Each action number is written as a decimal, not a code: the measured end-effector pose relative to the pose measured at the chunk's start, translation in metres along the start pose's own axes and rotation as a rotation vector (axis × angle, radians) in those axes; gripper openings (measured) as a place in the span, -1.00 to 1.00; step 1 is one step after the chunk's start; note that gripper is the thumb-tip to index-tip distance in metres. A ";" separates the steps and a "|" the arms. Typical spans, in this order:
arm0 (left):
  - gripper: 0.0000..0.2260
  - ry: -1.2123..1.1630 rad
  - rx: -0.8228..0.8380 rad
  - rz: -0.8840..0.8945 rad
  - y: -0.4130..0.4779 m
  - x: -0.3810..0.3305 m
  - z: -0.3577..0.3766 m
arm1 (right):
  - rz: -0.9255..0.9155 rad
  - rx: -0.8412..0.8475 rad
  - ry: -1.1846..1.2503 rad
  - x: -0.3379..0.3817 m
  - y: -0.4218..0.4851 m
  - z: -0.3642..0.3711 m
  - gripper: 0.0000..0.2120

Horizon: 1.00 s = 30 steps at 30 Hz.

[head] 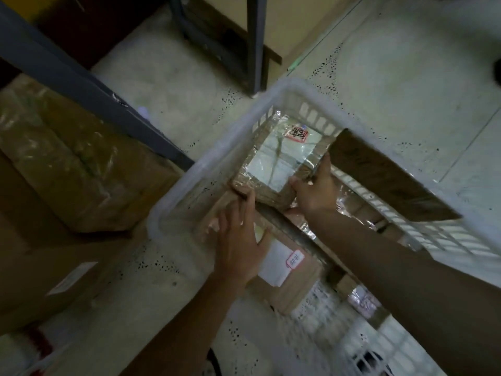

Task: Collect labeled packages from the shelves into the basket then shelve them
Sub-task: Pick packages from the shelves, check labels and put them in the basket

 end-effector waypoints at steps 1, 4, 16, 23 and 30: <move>-0.25 0.007 0.047 0.001 0.001 0.002 0.006 | 0.010 -0.022 0.000 -0.003 0.002 0.000 -0.28; -0.15 -0.055 0.079 0.002 0.000 0.002 0.015 | 0.075 -0.053 0.069 -0.012 0.003 -0.001 -0.41; -0.45 0.071 0.235 0.015 -0.030 -0.014 -0.011 | 0.074 0.006 -0.214 0.010 -0.019 -0.020 -0.44; -0.55 -0.124 0.045 -0.069 -0.095 -0.073 -0.106 | -0.371 0.053 -0.411 0.073 -0.135 -0.094 -0.33; -0.58 -0.196 -0.108 -0.078 -0.194 -0.162 -0.224 | -0.528 0.120 -0.312 0.177 -0.246 -0.175 -0.35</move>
Point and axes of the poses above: each hand's wrist, its own y-axis towards the middle knuckle, its own z-axis out of the palm, x = y × z, the point moved 5 cm from there along y, towards the middle knuckle, and after that the axes turned 6 degrees about -x, right-handed, at the moved point
